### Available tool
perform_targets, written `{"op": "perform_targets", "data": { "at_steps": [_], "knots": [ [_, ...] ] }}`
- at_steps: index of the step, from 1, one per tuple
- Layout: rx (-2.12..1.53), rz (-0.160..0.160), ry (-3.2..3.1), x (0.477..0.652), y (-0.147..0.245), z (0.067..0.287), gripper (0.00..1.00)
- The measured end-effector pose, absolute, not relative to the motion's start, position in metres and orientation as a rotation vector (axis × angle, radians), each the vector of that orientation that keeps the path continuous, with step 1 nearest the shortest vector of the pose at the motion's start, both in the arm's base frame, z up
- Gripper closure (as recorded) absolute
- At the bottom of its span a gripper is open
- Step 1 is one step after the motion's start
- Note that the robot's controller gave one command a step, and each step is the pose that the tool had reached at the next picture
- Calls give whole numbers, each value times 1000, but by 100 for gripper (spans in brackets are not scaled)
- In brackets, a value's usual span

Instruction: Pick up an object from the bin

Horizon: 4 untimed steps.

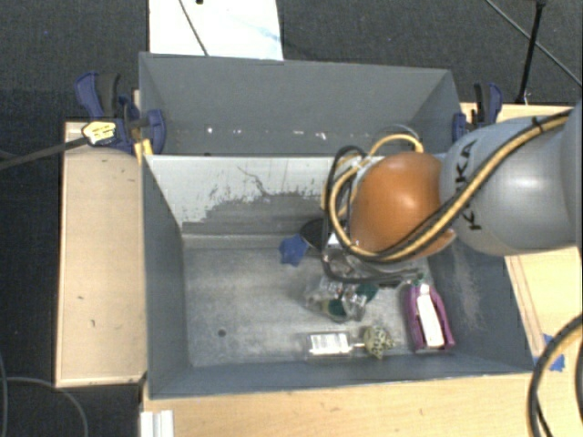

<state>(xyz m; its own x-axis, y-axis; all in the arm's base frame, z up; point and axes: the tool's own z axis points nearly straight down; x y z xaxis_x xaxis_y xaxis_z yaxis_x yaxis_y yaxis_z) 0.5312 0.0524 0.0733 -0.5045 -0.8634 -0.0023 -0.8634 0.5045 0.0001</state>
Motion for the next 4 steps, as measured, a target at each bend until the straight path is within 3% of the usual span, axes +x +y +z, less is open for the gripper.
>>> {"op": "perform_targets", "data": {
  "at_steps": [1, 2, 3, 4],
  "knots": [
    [-1608, -4, 2688, 495, 75, 220, 100],
    [-1904, 1, 2496, 590, 53, 133, 100],
    [-1898, 2, 2499, 589, 54, 136, 0],
    [-1932, 4, 2473, 589, 59, 99, 0]
  ]
}}
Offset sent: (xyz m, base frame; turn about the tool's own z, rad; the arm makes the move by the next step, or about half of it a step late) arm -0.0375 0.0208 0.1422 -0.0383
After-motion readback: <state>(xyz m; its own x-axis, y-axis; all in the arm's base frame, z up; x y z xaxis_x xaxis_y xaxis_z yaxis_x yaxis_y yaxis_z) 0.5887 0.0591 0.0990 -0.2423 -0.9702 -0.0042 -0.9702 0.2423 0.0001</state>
